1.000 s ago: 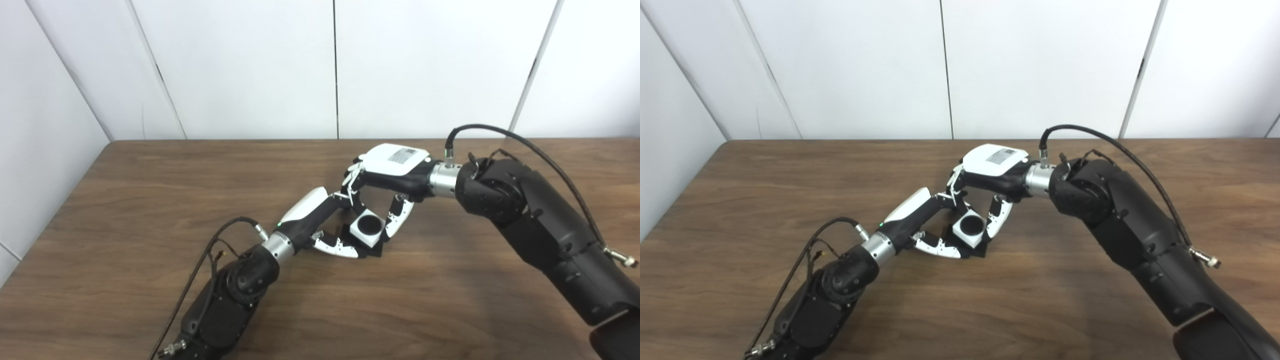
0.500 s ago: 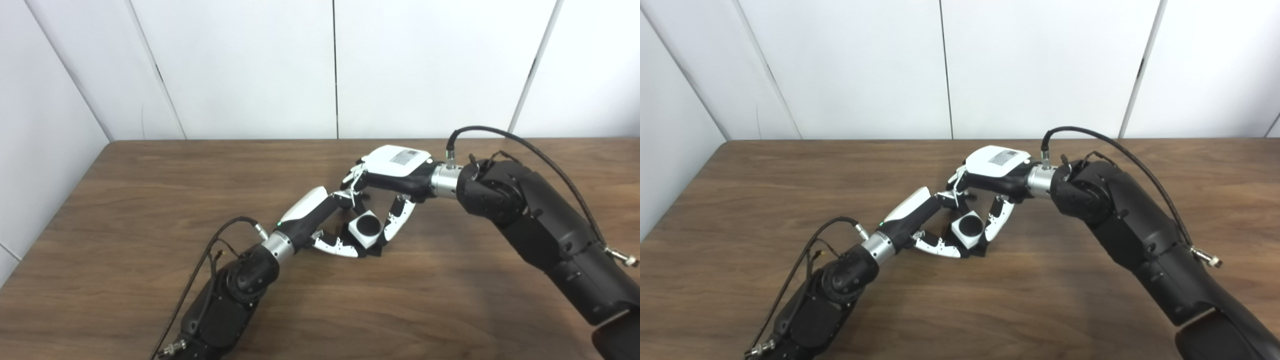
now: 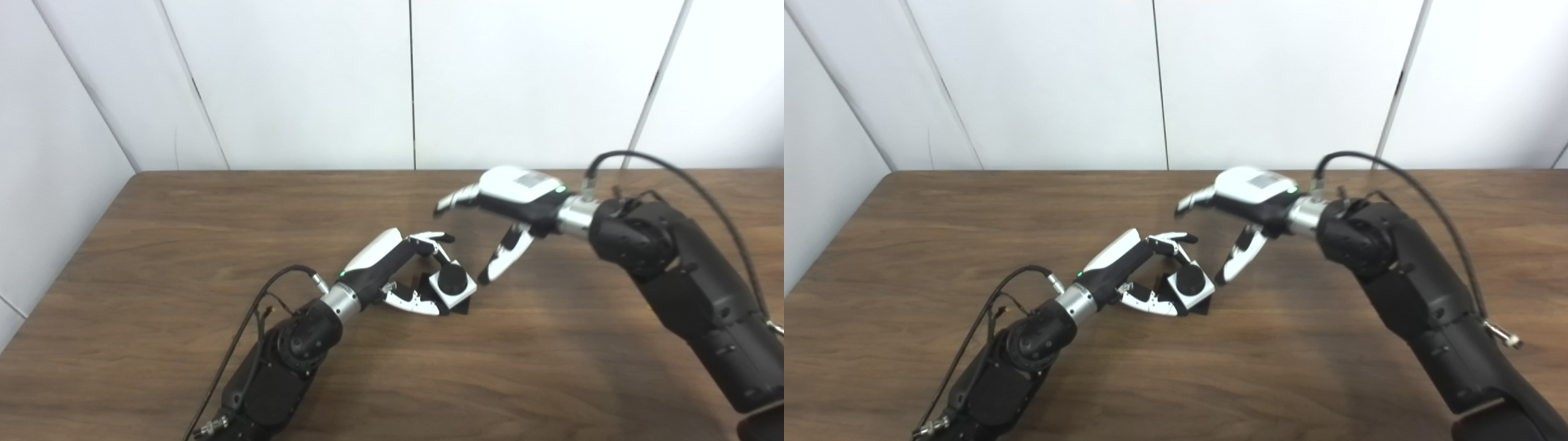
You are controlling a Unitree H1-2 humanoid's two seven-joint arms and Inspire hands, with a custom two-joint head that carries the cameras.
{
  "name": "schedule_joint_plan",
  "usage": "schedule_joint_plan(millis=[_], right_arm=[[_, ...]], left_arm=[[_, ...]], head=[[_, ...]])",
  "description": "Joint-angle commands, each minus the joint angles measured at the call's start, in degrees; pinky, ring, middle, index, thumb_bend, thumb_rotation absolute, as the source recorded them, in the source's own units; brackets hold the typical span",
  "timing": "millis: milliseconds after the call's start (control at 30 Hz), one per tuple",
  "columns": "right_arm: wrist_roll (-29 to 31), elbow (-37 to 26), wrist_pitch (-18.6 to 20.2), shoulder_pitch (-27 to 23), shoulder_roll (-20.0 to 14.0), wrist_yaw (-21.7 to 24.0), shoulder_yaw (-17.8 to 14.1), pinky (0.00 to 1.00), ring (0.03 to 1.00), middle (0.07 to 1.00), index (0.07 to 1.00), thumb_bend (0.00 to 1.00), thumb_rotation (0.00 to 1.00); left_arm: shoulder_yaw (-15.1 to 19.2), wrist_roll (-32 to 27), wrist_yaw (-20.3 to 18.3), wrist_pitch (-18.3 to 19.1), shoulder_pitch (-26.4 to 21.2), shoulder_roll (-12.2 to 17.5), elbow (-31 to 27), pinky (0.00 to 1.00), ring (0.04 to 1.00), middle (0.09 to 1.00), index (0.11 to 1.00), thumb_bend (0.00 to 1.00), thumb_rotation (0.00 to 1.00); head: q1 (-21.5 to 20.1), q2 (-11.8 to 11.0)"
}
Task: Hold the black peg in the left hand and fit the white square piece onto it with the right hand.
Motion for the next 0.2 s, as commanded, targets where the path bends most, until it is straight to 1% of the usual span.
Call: schedule_joint_plan(millis=[0,67,100,167], right_arm=[[2.3,-2.4,2.2,-0.5,0.0,-3.9,-3.6,0.76,0.866,0.854,0.819,0.8,0.26],[2.3,-3.0,3.3,0.8,0.2,-6.4,-5.6,0.74,0.863,0.855,0.817,0.77,0.26],[2.1,-3.1,3.4,1.6,0.4,-8.1,-6.6,0.72,0.854,0.852,0.814,0.77,0.26],[2.4,-3.3,4.9,3.1,1.2,-11.5,-9.0,0.69,0.838,0.842,0.805,0.77,0.27]], left_arm=[[-0.1,-0.4,-1.3,0.2,-0.4,0.8,-1.0,0.8,0.925,0.888,0.494,0.52,0.08],[-0.1,-0.5,-1.5,0.5,-0.4,0.8,-1.3,0.81,0.926,0.888,0.494,0.52,0.08],[-0.1,-0.4,-1.4,0.6,-0.4,0.9,-1.4,0.81,0.925,0.887,0.494,0.52,0.08],[-0.1,-0.5,-1.5,0.5,-0.4,1.0,-1.3,0.81,0.925,0.885,0.494,0.52,0.08]], head=[[0.0,0.0],[-0.3,0.1],[-0.4,0.1],[-0.7,0.0]])
